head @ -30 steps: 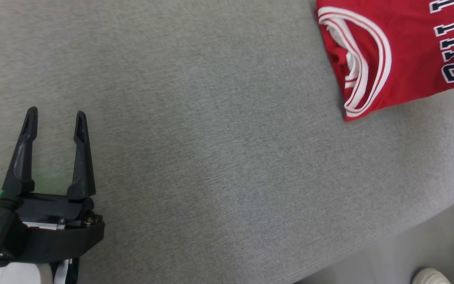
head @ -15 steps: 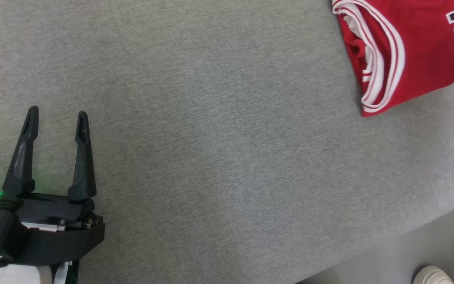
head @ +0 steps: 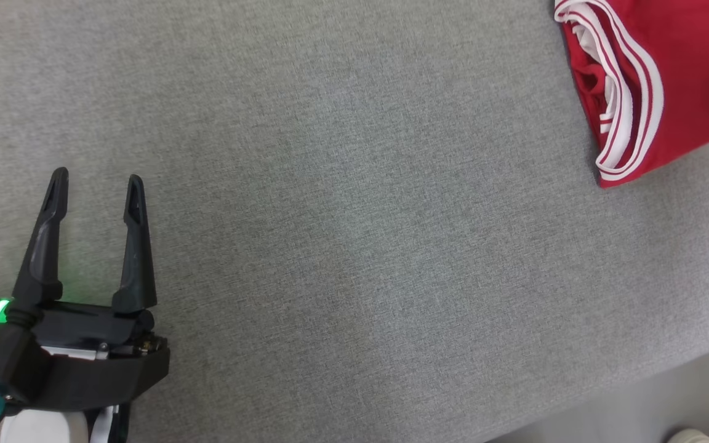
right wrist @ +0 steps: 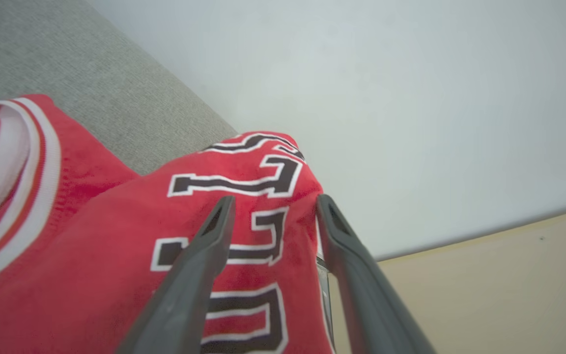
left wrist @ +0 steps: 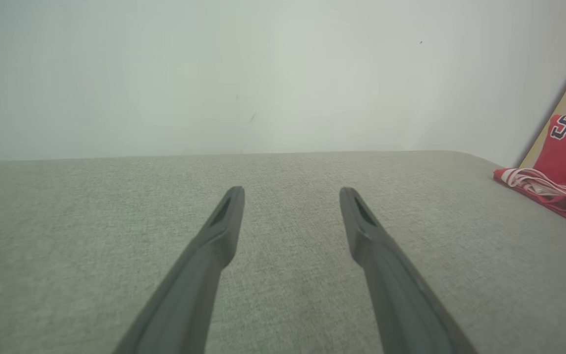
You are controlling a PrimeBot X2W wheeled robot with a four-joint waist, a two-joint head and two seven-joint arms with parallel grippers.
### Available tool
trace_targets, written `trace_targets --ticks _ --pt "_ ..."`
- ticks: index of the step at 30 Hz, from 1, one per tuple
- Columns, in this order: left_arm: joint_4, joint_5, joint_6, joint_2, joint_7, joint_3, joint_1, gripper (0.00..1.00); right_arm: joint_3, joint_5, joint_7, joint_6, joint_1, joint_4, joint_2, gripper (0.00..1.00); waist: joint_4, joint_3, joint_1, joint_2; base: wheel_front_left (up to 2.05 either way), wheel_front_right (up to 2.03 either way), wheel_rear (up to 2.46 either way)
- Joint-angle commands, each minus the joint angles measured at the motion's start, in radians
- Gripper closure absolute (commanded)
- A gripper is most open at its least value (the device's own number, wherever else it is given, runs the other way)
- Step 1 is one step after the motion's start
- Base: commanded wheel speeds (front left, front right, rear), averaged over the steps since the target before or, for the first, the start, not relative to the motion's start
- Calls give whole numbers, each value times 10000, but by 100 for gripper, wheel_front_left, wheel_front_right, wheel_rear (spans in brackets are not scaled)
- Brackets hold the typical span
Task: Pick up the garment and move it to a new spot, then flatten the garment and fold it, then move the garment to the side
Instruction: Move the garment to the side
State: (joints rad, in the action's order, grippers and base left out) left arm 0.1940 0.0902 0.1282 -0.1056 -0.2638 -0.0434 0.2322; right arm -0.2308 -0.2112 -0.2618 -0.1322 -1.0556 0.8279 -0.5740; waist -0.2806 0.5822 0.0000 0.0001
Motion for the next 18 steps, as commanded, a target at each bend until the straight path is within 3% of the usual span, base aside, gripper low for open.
trace_targets --ticks 1,10,18 --pt "-61 43 1 58 -4 -15 22 0 175 78 -22 26 272 -190 59 0 115 -214 0 -1 0 0 0" --pt "-450 333 -79 339 -4 -171 -345 0 688 897 -20 26 1665 -1598 35 0 535 -1270 0 -1 0 0 0" --pt "-1146 664 -291 518 -4 -422 -975 0 1628 3263 -21 26 3965 -3525 973 0 1179 -2694 0 -1 0 0 0"
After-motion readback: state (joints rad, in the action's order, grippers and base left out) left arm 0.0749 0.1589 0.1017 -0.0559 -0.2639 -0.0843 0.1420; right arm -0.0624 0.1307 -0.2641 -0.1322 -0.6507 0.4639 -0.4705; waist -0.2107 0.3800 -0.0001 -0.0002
